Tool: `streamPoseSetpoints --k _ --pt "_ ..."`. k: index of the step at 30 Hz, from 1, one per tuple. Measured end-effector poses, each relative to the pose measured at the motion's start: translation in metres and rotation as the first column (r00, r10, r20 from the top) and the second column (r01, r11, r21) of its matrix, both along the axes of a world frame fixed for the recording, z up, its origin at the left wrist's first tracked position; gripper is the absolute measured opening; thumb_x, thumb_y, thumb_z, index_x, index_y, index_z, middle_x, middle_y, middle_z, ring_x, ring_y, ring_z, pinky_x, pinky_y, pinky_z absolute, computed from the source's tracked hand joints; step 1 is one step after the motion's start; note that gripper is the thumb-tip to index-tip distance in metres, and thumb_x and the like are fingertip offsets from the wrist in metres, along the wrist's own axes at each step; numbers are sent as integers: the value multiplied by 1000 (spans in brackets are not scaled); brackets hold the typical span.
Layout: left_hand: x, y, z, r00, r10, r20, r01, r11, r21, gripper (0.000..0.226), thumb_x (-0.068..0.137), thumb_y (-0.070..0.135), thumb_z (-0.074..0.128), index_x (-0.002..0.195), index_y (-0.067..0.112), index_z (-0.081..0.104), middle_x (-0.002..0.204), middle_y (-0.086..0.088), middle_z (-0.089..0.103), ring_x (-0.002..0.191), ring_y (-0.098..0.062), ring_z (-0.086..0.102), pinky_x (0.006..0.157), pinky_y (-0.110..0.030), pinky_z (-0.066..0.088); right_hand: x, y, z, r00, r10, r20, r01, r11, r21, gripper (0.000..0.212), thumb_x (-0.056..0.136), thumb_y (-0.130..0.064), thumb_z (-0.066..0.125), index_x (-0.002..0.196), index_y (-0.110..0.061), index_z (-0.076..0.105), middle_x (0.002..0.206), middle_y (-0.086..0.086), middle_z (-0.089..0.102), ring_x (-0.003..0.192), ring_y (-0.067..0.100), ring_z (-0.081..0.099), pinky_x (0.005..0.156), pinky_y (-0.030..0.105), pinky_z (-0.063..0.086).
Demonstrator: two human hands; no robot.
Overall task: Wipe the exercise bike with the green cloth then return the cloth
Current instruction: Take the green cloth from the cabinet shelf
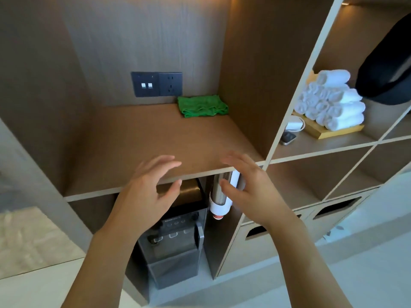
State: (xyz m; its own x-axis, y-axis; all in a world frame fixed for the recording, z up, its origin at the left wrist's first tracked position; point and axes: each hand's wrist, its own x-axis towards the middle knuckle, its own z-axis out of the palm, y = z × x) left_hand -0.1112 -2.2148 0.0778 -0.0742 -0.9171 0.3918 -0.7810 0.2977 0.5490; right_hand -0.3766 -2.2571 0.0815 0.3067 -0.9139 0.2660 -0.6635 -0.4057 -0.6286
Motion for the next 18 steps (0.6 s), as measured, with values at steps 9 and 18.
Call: streamPoseSetpoints --k 9,18 --pt "0 -76 22 993 69 94 -66 997 -35 49 96 46 60 145 40 53 149 24 45 137 5 30 112 -31 29 18 -119 30 989 119 -86 -125 990 -71 55 99 -33 68 151 -19 54 159 -5 43 147 14 40 122 38 36" --pt "-10 -166 45 973 76 219 -86 996 36 59 97 45 66 152 34 48 159 9 42 149 -15 33 117 -35 27 48 -217 36 953 63 -298 -89 993 -74 64 99 -42 64 157 -21 46 168 1 33 154 25 30 125 44 31"
